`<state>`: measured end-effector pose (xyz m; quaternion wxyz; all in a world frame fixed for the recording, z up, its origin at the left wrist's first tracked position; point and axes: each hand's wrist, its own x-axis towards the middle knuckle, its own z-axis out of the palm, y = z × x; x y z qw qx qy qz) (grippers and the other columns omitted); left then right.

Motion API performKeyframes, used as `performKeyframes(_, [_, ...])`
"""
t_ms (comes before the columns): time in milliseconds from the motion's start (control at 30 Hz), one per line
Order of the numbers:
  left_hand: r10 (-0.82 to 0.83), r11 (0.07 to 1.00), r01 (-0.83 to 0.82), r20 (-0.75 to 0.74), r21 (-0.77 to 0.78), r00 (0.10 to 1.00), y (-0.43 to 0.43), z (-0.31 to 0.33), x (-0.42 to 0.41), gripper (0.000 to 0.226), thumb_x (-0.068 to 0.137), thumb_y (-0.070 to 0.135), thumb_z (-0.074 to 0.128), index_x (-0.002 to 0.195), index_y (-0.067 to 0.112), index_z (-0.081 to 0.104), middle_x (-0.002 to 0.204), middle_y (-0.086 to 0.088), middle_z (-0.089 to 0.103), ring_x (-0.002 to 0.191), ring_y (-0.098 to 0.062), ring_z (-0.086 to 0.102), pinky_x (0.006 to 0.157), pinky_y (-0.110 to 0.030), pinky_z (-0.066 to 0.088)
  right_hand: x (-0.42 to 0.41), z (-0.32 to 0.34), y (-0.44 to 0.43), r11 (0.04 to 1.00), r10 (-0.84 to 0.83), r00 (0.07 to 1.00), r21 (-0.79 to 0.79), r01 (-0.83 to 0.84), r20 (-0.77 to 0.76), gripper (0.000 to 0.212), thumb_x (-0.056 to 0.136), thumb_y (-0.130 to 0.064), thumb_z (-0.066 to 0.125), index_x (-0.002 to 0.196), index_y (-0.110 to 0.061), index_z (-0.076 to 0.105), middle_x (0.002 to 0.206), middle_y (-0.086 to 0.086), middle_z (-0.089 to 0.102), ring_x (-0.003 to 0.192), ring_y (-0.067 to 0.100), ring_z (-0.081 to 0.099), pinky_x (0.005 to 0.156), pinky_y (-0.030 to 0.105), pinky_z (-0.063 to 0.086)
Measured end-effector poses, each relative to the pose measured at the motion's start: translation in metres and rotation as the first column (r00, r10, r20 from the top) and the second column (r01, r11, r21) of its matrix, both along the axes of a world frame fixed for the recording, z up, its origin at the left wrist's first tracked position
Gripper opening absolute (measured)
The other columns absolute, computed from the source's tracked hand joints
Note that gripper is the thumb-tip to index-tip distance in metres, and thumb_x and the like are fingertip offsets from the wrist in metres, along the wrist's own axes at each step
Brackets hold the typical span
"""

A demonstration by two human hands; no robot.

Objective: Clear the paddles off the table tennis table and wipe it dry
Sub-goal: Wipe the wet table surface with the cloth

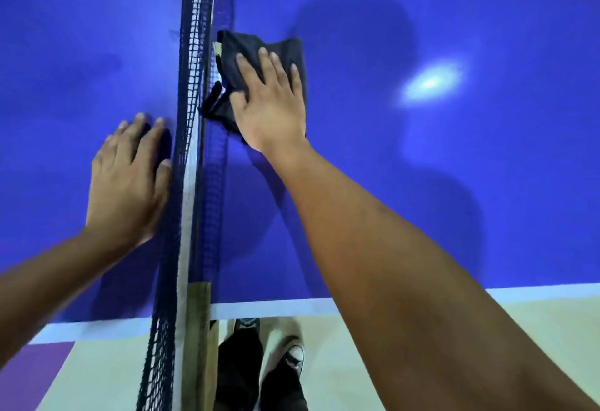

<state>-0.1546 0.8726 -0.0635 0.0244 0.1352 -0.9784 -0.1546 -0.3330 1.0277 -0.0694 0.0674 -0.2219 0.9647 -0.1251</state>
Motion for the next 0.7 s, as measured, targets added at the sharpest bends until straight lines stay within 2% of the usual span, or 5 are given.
performKeyframes(167, [0.055, 0.998, -0.055, 0.025, -0.013, 0.998, 0.018, -0.001, 0.084, 0.059, 0.100, 0.034, 0.030, 0.152, 0.008, 0.039, 0.159, -0.020, 0.033, 0.144, -0.045, 0.031, 0.115, -0.059, 0.026, -0.009, -0.001, 0.064, 0.999, -0.048, 0.998, -0.016, 0.048, -0.049, 0.061, 0.102, -0.042, 0.033, 0.161, -0.031, 0.026, 0.170, 0.002, 0.017, 0.157, 0.018, 0.011, 0.128, 0.043, 0.001])
performKeyframes(300, [0.069, 0.998, -0.069, 0.061, 0.003, 0.996, 0.026, 0.001, 0.105, 0.067, 0.096, 0.039, 0.023, 0.154, 0.010, 0.036, 0.163, -0.016, 0.027, 0.150, -0.041, 0.023, 0.121, -0.054, 0.017, -0.016, -0.001, 0.174, 0.969, -0.247, 0.966, -0.006, 0.247, -0.073, 0.061, 0.101, -0.041, 0.037, 0.160, -0.032, 0.027, 0.169, 0.005, 0.019, 0.156, 0.021, 0.017, 0.128, 0.043, 0.004])
performKeyframes(467, [0.097, 0.995, -0.098, 0.025, 0.037, 0.995, 0.032, 0.006, 0.102, 0.065, 0.096, 0.038, 0.024, 0.154, 0.011, 0.038, 0.163, -0.015, 0.029, 0.150, -0.038, 0.023, 0.123, -0.053, 0.016, -0.009, 0.001, 0.288, 0.861, -0.508, 0.858, -0.024, 0.507, -0.078, 0.060, 0.100, -0.036, 0.037, 0.159, -0.025, 0.033, 0.168, 0.011, 0.023, 0.155, 0.025, 0.019, 0.128, 0.046, 0.006])
performKeyframes(633, [0.110, 0.994, -0.110, 0.006, 0.014, 0.994, 0.035, 0.004, 0.104, 0.057, 0.099, 0.029, 0.032, 0.152, 0.010, 0.040, 0.162, -0.015, 0.031, 0.150, -0.037, 0.024, 0.123, -0.052, 0.017, -0.003, 0.003, 0.273, 0.820, -0.573, 0.819, -0.004, 0.573, -0.039, 0.061, 0.101, -0.035, 0.033, 0.161, -0.025, 0.028, 0.170, 0.010, 0.016, 0.157, 0.023, 0.011, 0.128, 0.047, 0.001])
performKeyframes(700, [0.117, 0.993, -0.117, 0.003, 0.017, 0.993, 0.034, 0.003, 0.104, 0.056, 0.100, 0.029, 0.034, 0.152, 0.012, 0.040, 0.162, -0.014, 0.031, 0.150, -0.036, 0.023, 0.123, -0.051, 0.017, 0.010, 0.004, 0.240, 0.857, -0.512, 0.857, 0.025, 0.515, -0.061, 0.062, 0.101, -0.035, 0.034, 0.161, -0.024, 0.028, 0.169, 0.012, 0.017, 0.157, 0.025, 0.014, 0.127, 0.048, 0.004])
